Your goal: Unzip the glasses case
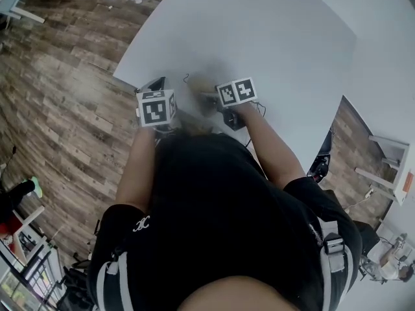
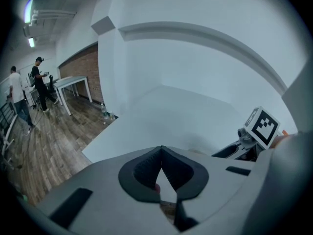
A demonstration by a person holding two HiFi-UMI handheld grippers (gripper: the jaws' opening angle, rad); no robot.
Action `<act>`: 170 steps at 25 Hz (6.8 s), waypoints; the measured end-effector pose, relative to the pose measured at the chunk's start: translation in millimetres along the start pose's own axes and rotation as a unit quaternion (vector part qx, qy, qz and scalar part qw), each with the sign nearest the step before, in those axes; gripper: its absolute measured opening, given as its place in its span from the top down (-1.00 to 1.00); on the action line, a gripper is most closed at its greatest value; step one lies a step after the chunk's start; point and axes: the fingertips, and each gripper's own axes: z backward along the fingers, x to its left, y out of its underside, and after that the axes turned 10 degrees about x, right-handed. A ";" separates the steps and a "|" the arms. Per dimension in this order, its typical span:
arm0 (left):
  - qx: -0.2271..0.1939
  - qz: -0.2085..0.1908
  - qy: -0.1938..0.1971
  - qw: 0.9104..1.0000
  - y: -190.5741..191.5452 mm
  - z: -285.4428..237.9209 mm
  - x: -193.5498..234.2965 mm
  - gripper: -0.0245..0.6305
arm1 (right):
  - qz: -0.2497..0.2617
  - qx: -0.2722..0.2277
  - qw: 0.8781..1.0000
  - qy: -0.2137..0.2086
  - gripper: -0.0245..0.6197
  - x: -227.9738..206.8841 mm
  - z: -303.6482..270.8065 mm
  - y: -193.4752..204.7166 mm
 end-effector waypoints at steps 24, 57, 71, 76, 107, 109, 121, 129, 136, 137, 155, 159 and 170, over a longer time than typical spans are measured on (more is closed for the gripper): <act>-0.082 0.103 0.345 0.929 -44.5 29.1 -57.5 0.50 | 0.031 -0.207 0.954 -0.215 0.07 78.8 96.5 -76.8; -0.066 -0.090 0.449 0.886 -46.8 71.9 -144.2 -0.18 | 0.107 -0.289 0.912 -0.270 0.03 152.8 148.5 -96.1; -0.145 -0.143 0.402 0.893 -60.8 85.5 -142.4 -0.16 | 0.097 -0.332 0.882 -0.320 0.01 145.1 185.8 -99.9; -0.143 -0.177 0.342 0.912 -54.6 75.4 -134.1 -0.16 | 0.123 -0.380 0.887 -0.232 0.01 128.5 212.2 -108.4; -0.140 -0.323 0.063 0.934 -51.0 42.2 -118.6 -0.14 | 0.357 -0.314 0.870 0.134 0.82 175.0 211.5 -130.7; -0.145 -0.315 0.077 0.935 -51.1 44.9 -119.0 -0.14 | 0.363 -0.321 0.865 0.131 0.83 178.8 212.0 -131.5; -0.196 -0.261 0.163 0.931 -58.2 69.3 -131.8 -0.10 | 0.366 -0.348 0.849 0.153 0.86 176.7 234.5 -140.7; -0.234 -0.267 0.207 0.911 -60.3 89.7 -141.9 -0.06 | 0.352 -0.368 0.846 0.156 0.86 171.6 253.1 -148.6; -0.254 -0.258 0.303 0.882 -61.2 107.7 -157.3 -0.09 | 0.381 -0.380 0.837 0.102 0.86 192.3 261.9 -138.2; -0.259 -0.263 0.302 0.879 -61.3 109.0 -157.8 -0.09 | 0.391 -0.379 0.833 0.099 0.86 195.7 262.8 -136.5; -0.288 -0.297 0.253 0.875 -77.9 122.4 -155.4 -0.12 | 0.482 -0.374 0.791 0.044 0.87 242.1 265.7 -113.4; -0.277 -0.286 0.264 0.879 -75.7 122.9 -154.1 -0.10 | 0.474 -0.372 0.797 0.046 0.87 237.0 264.7 -115.2; -0.266 -0.285 0.260 0.883 -72.1 124.8 -152.3 -0.07 | 0.478 -0.360 0.795 0.093 0.87 220.1 271.8 -126.2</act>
